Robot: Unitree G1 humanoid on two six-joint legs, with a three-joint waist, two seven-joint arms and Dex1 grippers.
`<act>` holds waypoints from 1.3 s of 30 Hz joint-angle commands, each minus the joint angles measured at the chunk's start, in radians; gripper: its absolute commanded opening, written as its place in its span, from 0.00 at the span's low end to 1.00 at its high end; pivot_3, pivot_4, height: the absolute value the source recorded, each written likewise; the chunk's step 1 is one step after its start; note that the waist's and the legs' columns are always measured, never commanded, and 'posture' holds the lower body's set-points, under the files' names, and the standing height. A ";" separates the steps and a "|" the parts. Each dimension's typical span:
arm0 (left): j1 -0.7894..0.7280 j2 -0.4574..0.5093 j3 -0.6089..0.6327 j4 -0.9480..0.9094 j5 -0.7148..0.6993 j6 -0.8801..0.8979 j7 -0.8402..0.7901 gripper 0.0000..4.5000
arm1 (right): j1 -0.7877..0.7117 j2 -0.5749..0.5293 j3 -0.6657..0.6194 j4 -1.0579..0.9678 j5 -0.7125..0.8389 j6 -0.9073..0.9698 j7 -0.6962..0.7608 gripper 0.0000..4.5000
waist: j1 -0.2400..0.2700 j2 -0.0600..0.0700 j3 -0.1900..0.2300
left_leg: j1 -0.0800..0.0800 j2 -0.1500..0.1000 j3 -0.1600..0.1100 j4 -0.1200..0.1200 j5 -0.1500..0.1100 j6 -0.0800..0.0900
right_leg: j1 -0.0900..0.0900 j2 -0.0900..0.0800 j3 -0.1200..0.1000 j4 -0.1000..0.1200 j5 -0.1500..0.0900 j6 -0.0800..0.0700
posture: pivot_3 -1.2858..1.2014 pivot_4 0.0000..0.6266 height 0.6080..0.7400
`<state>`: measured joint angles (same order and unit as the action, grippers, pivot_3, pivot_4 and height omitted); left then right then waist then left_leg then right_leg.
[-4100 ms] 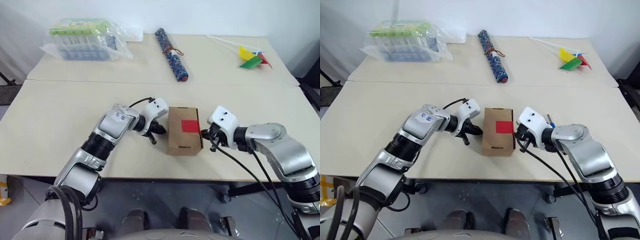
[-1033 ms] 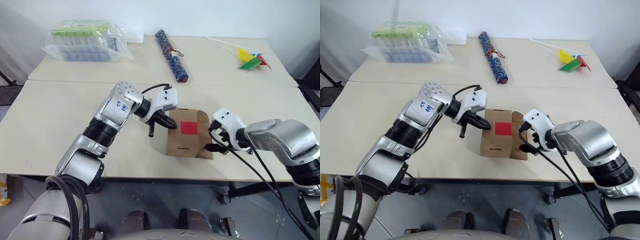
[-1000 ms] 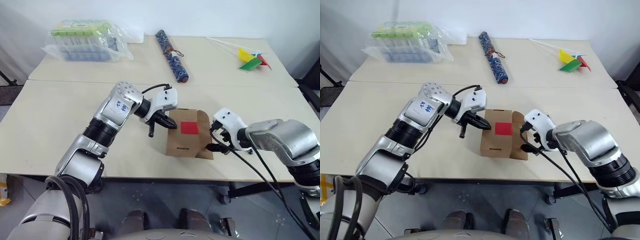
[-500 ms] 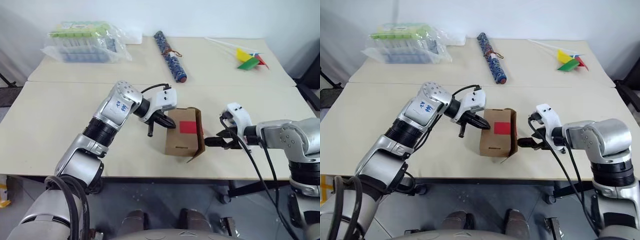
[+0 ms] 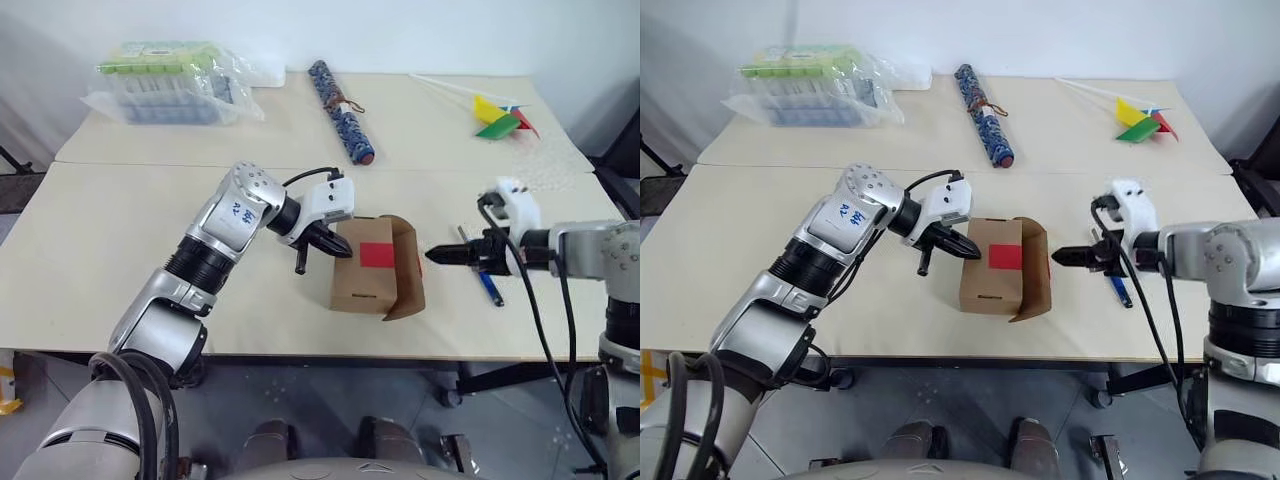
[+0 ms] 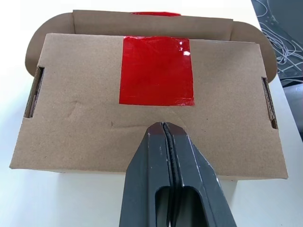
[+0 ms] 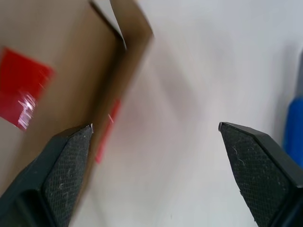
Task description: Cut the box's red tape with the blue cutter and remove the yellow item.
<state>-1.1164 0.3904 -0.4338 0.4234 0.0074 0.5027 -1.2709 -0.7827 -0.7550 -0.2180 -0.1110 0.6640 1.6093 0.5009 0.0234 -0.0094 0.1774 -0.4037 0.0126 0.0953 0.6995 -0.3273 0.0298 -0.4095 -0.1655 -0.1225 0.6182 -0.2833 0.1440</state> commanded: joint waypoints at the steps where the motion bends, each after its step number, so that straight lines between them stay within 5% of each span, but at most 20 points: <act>1: 0.018 -0.010 -0.051 0.038 0.043 0.006 -0.007 0.00 | -0.011 0.001 -0.044 0.005 0.049 0.005 -0.031 0.99 | 0.001 0.000 0.000 | 0.000 0.000 0.000 0.000 0.000 0.000 | 0.000 0.000 0.000 0.000 0.000 0.000 | 0.52 0.24 1.00; 9: -0.006 -0.031 -0.049 0.083 0.046 -0.013 -0.006 0.00 | 0.044 0.109 -0.066 0.099 0.072 0.005 -0.052 0.99 | 0.003 0.000 0.000 | 0.000 0.000 0.001 0.000 0.000 0.000 | 0.001 0.000 0.000 0.000 0.000 0.000 | 0.52 0.24 1.00; 24: -0.014 -0.021 -0.047 0.099 0.055 -0.022 -0.016 0.00 | 0.100 0.141 -0.008 0.156 0.057 -0.005 -0.008 0.99 | 0.001 0.000 0.000 | 0.000 0.000 0.001 0.000 0.000 0.000 | 0.001 0.000 0.000 0.000 0.000 0.000 | 0.52 0.24 1.00; 27: -0.015 -0.021 -0.045 0.100 0.057 -0.023 -0.016 0.00 | 0.104 0.144 0.002 0.153 0.057 -0.014 0.002 0.88 | 0.000 0.000 0.000 | 0.000 0.000 0.001 0.000 0.000 0.000 | 0.001 0.000 0.000 0.000 0.000 0.000 | 0.52 0.24 1.00; 39: -0.012 -0.021 -0.046 0.108 0.064 -0.033 -0.021 0.00 | 0.052 0.128 0.031 0.168 0.035 0.005 -0.032 0.03 | 0.000 0.000 0.000 | 0.000 0.000 0.000 0.000 0.000 0.000 | 0.001 0.000 0.000 0.000 0.000 0.000 | 0.52 0.24 1.00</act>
<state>-1.1475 0.3692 -0.4335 0.4934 0.0238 0.4649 -1.2910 -0.7194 -0.6051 -0.1748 0.0481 0.7189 1.6098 0.5019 0.0234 -0.0093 0.1773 -0.4035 0.0124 0.0948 0.7000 -0.3273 0.0298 -0.4088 -0.1657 -0.1222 0.6182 -0.2832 0.1441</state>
